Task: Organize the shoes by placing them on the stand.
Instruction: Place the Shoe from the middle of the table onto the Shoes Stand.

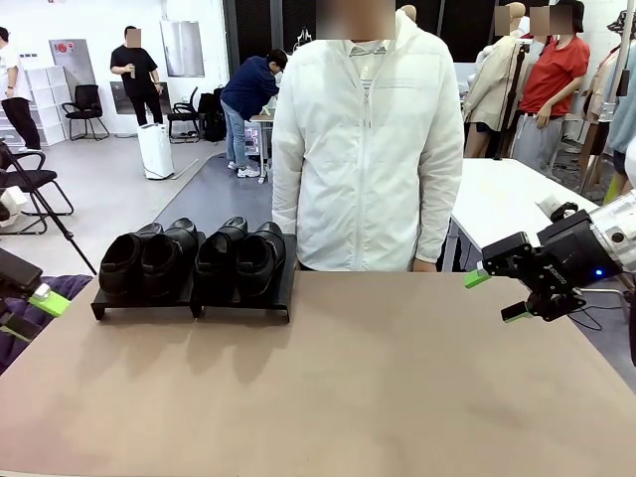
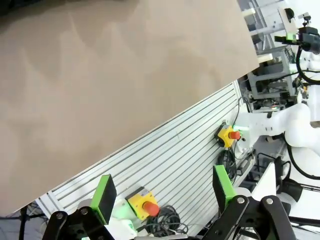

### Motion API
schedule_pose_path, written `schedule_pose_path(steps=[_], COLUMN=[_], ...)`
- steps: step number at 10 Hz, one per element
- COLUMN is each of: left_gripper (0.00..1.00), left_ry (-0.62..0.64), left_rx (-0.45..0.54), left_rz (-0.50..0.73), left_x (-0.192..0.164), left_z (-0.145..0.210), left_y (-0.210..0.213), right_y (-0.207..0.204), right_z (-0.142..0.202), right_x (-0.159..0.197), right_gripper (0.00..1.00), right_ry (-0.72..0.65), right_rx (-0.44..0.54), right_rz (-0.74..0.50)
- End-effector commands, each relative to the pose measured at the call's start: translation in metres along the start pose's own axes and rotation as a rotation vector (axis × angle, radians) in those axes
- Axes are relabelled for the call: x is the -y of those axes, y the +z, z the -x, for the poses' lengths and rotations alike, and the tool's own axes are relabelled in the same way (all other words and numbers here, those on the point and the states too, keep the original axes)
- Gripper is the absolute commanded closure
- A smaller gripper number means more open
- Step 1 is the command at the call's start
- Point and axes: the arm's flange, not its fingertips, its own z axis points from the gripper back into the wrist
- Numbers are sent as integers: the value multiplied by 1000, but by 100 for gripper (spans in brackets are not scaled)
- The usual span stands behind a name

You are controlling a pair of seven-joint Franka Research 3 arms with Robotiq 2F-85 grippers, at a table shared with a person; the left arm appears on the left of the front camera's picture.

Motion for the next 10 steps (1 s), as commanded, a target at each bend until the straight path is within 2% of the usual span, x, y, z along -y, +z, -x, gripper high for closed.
schedule_pose_path(steps=[1,10], left_gripper=[0,0], left_ry=[-13,-13], left_rx=[10,10], left_rz=[24,24], left_x=[-2,-2], left_z=[1,1], left_y=[-1,-1], right_y=[-1,-1], right_z=[-1,-1], right_x=[-2,-2], right_gripper=[0,0], right_ry=[-9,-9], right_rx=[4,4], right_rz=[-26,-26])
